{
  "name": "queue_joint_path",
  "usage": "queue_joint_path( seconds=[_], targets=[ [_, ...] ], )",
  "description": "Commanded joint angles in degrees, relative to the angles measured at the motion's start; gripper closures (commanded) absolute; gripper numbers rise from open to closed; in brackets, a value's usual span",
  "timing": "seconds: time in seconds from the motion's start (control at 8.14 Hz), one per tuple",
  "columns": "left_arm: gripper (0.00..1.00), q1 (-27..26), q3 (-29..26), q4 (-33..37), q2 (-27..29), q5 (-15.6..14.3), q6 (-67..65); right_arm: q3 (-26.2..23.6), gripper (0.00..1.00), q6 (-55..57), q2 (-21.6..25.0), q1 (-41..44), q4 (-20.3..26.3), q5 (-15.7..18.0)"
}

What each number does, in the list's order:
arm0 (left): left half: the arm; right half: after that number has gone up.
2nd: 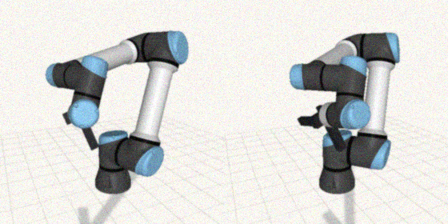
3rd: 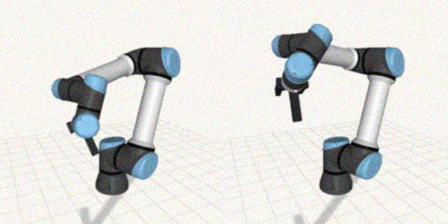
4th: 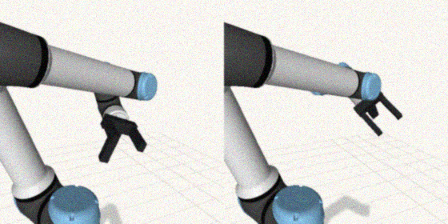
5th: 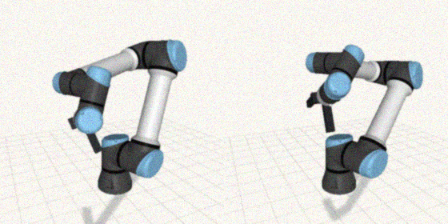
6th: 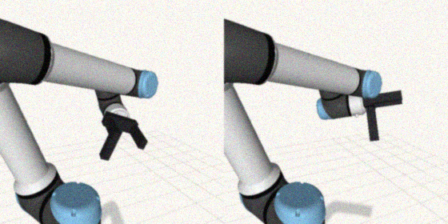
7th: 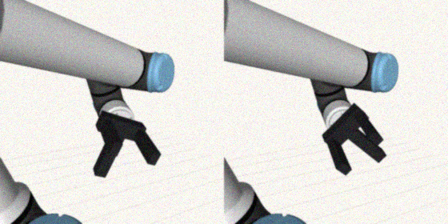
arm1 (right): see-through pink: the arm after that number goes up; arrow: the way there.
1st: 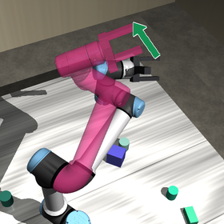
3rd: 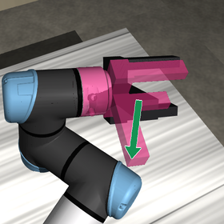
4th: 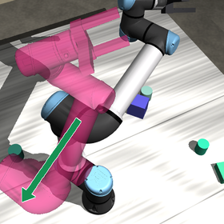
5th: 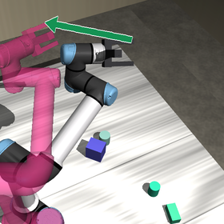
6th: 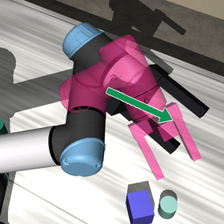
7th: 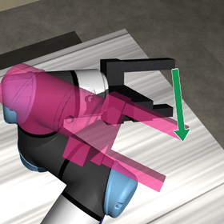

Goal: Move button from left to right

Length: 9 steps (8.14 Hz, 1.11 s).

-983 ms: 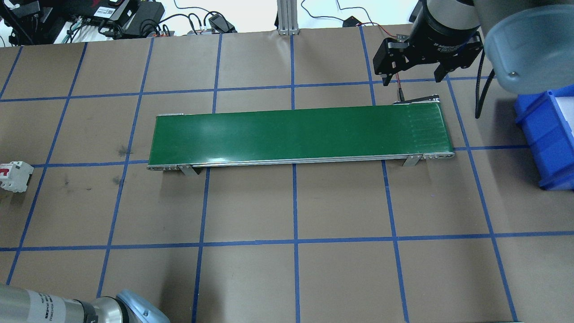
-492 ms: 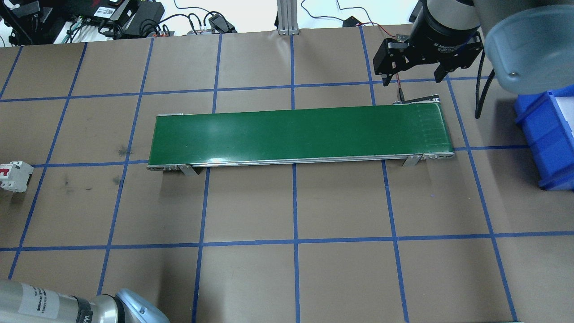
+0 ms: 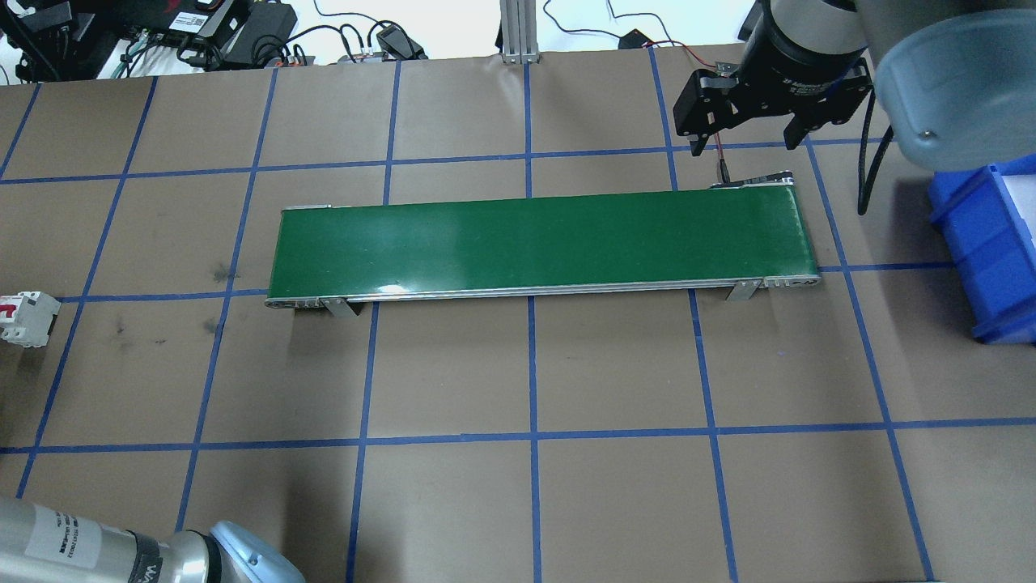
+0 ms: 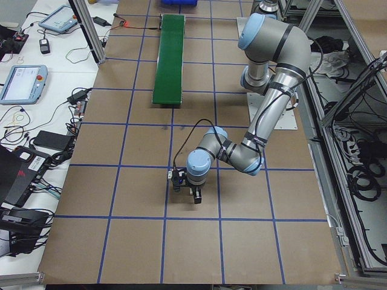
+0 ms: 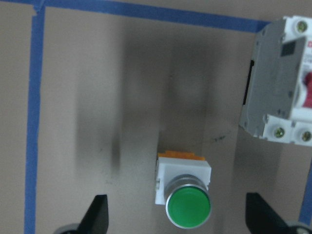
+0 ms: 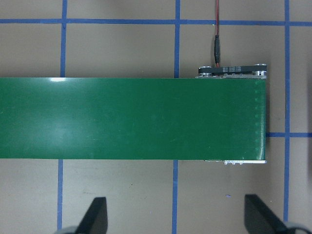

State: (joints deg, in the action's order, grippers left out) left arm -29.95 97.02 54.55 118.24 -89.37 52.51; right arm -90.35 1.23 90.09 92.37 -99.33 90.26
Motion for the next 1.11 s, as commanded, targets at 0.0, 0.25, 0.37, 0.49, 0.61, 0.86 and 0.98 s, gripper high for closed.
queue_joint_path(
  seconds=[0.0,0.25,0.37,0.49,0.61,0.86,0.98],
  targets=[
    [0.0,-0.02,0.27,-0.76,2.26,0.25,2.16,0.0,0.0,0.0,0.0,0.0,0.01,0.0],
    [0.18,-0.55,0.01,-1.2,2.35,0.34,2.25,0.0,0.0,0.08,0.0,0.0,0.1,0.0],
    [0.24,-0.9,0.1,-1.72,2.35,0.34,2.51,0.0,0.0,0.08,0.0,0.0,0.1,0.0],
    [0.42,-0.9,0.1,-1.73,2.35,0.25,3.04,0.0,0.0,0.08,0.0,0.0,0.1,0.0],
    [0.66,-0.9,0.1,-1.81,2.44,0.25,4.35,0.0,0.0,0.17,0.0,0.0,0.18,0.09],
    [0.82,-0.9,0.1,-1.81,2.35,0.25,6.03,0.0,0.0,0.0,0.0,0.0,-0.25,-0.09],
    [0.82,-0.9,0.01,-1.9,2.18,0.25,6.29,0.0,0.0,0.0,0.0,0.0,0.01,0.0]
  ],
)
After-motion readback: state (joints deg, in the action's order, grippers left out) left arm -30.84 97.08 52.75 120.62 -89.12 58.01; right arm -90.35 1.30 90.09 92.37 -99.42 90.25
